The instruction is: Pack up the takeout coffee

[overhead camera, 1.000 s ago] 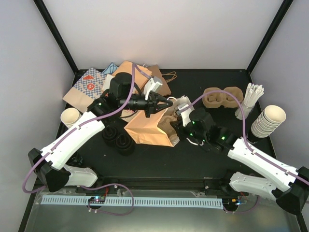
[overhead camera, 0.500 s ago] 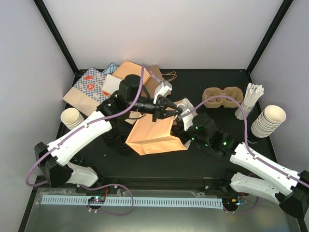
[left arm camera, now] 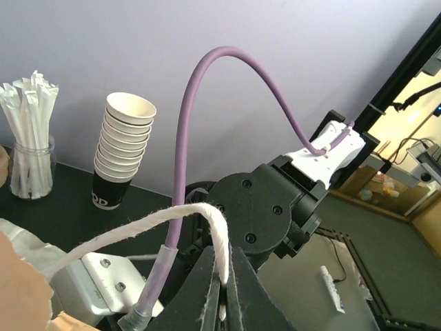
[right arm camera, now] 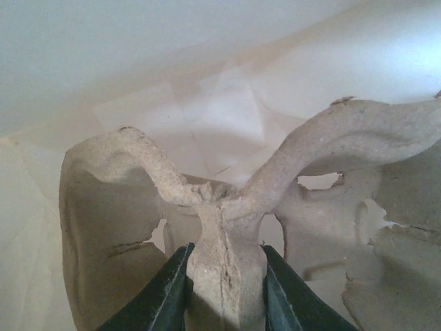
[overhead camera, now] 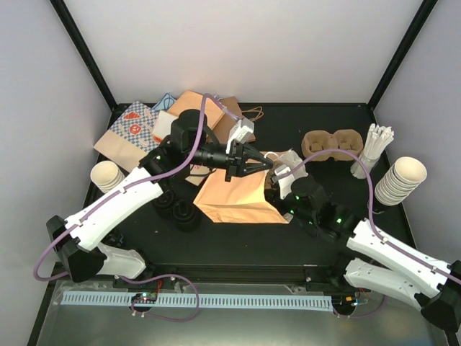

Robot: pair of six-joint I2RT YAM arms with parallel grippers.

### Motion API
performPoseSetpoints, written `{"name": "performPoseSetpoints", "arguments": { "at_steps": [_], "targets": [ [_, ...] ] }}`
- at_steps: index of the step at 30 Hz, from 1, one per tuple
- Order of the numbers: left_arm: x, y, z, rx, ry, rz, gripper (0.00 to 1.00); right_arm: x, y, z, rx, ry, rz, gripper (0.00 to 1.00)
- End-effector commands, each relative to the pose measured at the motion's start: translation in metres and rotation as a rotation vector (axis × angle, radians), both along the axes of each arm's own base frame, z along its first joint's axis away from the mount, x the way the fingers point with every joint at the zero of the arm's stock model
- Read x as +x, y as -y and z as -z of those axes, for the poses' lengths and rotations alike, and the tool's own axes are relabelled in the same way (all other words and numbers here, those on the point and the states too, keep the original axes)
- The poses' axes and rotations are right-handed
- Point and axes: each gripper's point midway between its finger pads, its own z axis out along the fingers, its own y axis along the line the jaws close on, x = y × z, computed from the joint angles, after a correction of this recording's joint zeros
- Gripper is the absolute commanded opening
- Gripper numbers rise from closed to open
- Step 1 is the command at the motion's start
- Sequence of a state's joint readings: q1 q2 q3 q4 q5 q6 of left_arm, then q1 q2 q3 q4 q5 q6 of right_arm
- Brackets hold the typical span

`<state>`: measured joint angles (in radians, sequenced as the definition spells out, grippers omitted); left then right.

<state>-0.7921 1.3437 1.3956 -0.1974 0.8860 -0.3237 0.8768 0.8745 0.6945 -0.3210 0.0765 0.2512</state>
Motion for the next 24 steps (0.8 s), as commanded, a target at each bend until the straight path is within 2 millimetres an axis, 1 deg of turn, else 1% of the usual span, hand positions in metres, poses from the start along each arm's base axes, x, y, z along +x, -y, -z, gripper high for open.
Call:
{"name": "performPoseSetpoints", "arguments": {
  "at_steps": [1, 5, 8, 10, 11, 13, 15, 19, 20, 22, 24],
  "targets": [
    [-0.009, -0.005, -0.022, -0.036, 0.084, 0.017, 0.02, 0.0, 0.005, 0.004, 0.016, -0.01, 0.04, 0.27],
    [-0.002, 0.002, -0.005, 0.002, 0.074, 0.022, 0.01, -0.005, -0.003, 0.008, 0.027, -0.029, 0.017, 0.26],
    [0.005, 0.008, 0.006, 0.024, 0.071, 0.015, 0.02, -0.005, -0.003, 0.014, 0.008, -0.013, 0.051, 0.26],
    [0.011, 0.011, 0.012, 0.04, 0.067, 0.0, 0.02, 0.001, 0.004, 0.022, -0.021, -0.015, 0.13, 0.24],
    [0.013, 0.012, 0.014, 0.045, 0.071, -0.008, 0.02, 0.006, 0.011, 0.027, -0.045, -0.017, 0.187, 0.24],
    [0.018, 0.015, 0.015, 0.044, 0.087, -0.023, 0.02, 0.013, 0.026, 0.035, -0.081, -0.025, 0.295, 0.23],
    [0.021, 0.018, 0.013, 0.032, 0.107, -0.019, 0.02, 0.017, 0.039, 0.04, -0.089, -0.035, 0.377, 0.22],
    [0.028, 0.032, 0.007, 0.015, 0.107, 0.02, 0.02, 0.019, 0.071, 0.037, -0.065, -0.034, 0.562, 0.22],
    [0.029, 0.035, 0.008, 0.015, 0.1, 0.032, 0.02, 0.019, 0.076, 0.037, -0.057, -0.032, 0.587, 0.22],
    [0.031, 0.04, 0.012, 0.021, 0.098, 0.046, 0.01, 0.018, 0.077, 0.041, -0.047, -0.034, 0.588, 0.22],
    [0.032, 0.04, 0.021, 0.036, 0.115, 0.047, 0.01, 0.017, 0.072, 0.052, -0.054, -0.051, 0.572, 0.22]
  ]
}}
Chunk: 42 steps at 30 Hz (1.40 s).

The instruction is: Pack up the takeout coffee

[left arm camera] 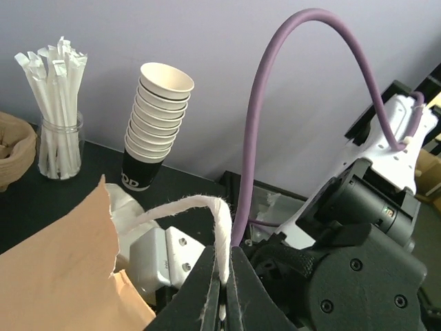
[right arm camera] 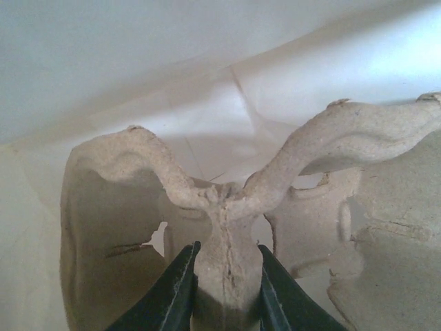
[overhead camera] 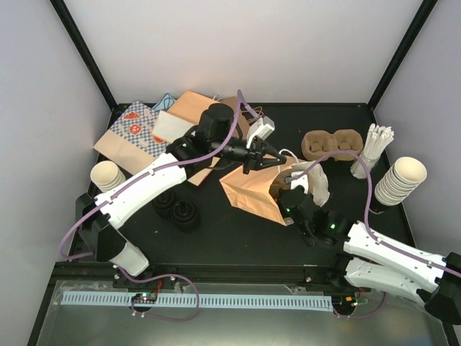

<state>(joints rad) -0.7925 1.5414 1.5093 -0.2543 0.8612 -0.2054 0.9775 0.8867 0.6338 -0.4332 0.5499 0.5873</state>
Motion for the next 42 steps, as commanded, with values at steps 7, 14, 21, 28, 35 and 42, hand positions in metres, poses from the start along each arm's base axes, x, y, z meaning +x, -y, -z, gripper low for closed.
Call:
{"name": "performPoseSetpoints", "arguments": {
  "at_steps": [7, 14, 21, 28, 35, 42],
  "targets": [
    [-0.012, -0.014, 0.032, 0.078, 0.133, 0.024, 0.03, -0.01, -0.02, 0.048, -0.129, -0.02, 0.058, 0.22],
    [-0.03, -0.043, 0.036, 0.097, 0.178, -0.022, 0.53, -0.032, -0.072, 0.06, -0.156, -0.007, -0.146, 0.24],
    [-0.03, -0.097, 0.018, 0.13, 0.263, -0.274, 0.99, -0.034, -0.079, 0.051, -0.101, 0.082, -0.237, 0.27],
    [0.027, -0.176, 0.06, 0.329, 0.127, -0.731, 0.99, -0.033, -0.085, 0.041, -0.112, 0.138, -0.283, 0.27],
    [0.071, -0.213, 0.128, 0.545, -0.16, -0.903, 0.84, -0.036, -0.087, 0.041, -0.107, 0.145, -0.319, 0.27],
    [0.107, -0.229, 0.182, 0.702, -0.366, -0.921, 0.4, -0.038, -0.09, 0.042, -0.109, 0.14, -0.341, 0.27]
  ]
}}
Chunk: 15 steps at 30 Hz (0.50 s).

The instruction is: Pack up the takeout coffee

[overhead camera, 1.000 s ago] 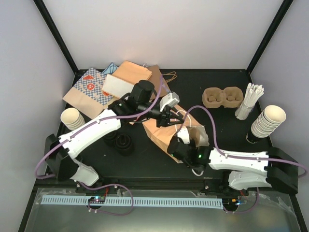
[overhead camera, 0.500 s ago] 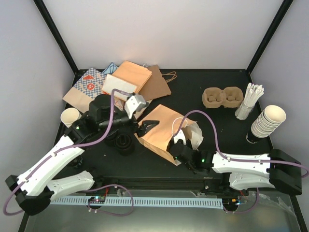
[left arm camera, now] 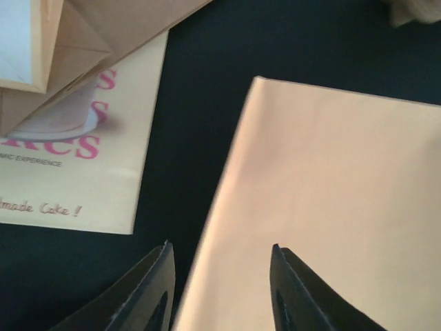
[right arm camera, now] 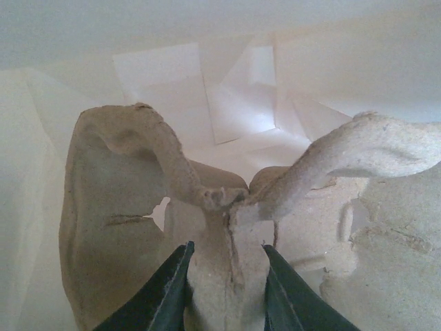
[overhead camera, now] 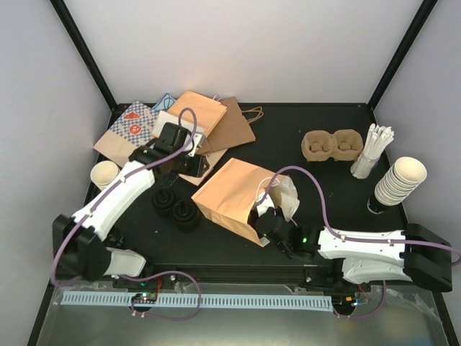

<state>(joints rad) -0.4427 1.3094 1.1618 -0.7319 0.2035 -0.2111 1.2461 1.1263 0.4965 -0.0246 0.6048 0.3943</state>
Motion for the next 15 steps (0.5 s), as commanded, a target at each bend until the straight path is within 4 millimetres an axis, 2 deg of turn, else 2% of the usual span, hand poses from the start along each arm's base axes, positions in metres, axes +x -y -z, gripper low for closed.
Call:
{"name": "performPoseSetpoints", "arguments": {
  "at_steps": [1, 8, 12, 15],
  "targets": [
    [0.016, -0.014, 0.018, 0.037, -0.129, -0.064, 0.37, -0.001, -0.005, -0.008, 0.027, 0.021, -0.023, 0.27],
    [0.022, -0.023, 0.067, 0.133, -0.225, -0.086, 0.18, -0.003, -0.006, -0.007, 0.016, 0.029, -0.042, 0.27],
    [0.024, -0.036, 0.091, 0.224, -0.269, -0.115, 0.03, -0.004, -0.009, -0.007, 0.015, 0.028, -0.059, 0.27],
    [0.022, -0.027, 0.103, 0.207, -0.312, -0.07, 0.01, -0.006, -0.012, -0.008, 0.017, 0.026, -0.08, 0.27]
  ]
}}
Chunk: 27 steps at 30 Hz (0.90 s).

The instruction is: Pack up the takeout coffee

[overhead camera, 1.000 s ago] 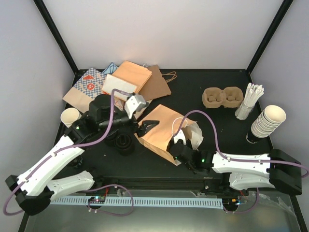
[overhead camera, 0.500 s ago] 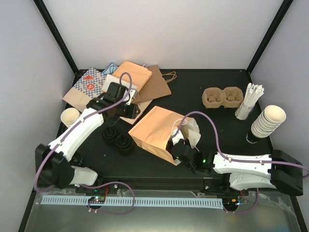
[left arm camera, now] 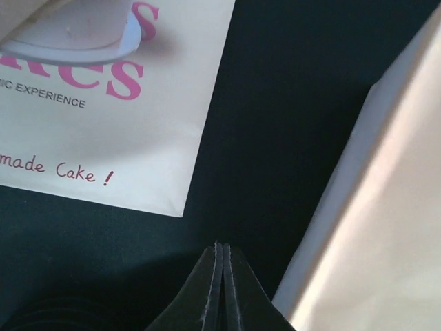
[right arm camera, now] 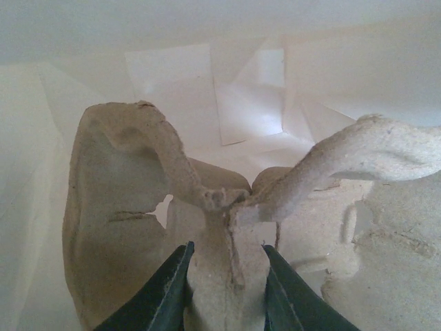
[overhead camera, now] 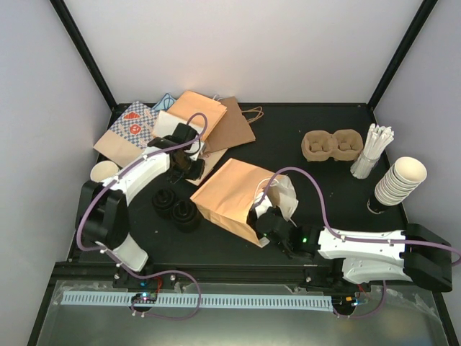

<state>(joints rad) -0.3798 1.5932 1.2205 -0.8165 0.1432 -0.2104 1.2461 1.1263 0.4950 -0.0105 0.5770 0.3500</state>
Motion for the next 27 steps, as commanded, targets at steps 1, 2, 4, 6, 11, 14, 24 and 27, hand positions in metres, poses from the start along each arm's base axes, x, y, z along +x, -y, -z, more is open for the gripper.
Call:
{"name": "performPoseSetpoints", "arguments": {
  "at_steps": [1, 2, 4, 6, 11, 14, 24, 27],
  "targets": [
    [-0.003, 0.002, 0.018, 0.019, -0.067, 0.033, 0.02, -0.003, -0.008, -0.007, 0.032, 0.019, -0.04, 0.27],
    [-0.003, 0.004, 0.023, 0.016, -0.084, 0.042, 0.02, -0.003, -0.008, -0.007, 0.031, 0.02, -0.045, 0.27],
    [-0.003, 0.008, 0.028, 0.011, -0.101, 0.056, 0.02, -0.004, -0.01, -0.008, 0.03, 0.023, -0.057, 0.27],
    [-0.003, 0.012, 0.032, 0.006, -0.112, 0.07, 0.02, -0.005, -0.012, -0.009, 0.03, 0.024, -0.069, 0.27],
    [-0.009, 0.032, 0.038, -0.039, -0.144, 0.129, 0.02, -0.006, -0.016, -0.01, 0.027, 0.029, -0.09, 0.27],
    [-0.014, 0.052, 0.037, -0.084, -0.153, 0.18, 0.02, -0.006, -0.018, -0.012, 0.026, 0.033, -0.099, 0.27],
    [-0.017, 0.097, 0.028, -0.188, -0.157, 0.292, 0.02, -0.007, -0.021, -0.013, 0.023, 0.028, -0.114, 0.27],
    [-0.018, 0.107, 0.023, -0.214, -0.153, 0.325, 0.02, -0.008, -0.022, -0.013, 0.019, 0.03, -0.122, 0.27]
  ]
}}
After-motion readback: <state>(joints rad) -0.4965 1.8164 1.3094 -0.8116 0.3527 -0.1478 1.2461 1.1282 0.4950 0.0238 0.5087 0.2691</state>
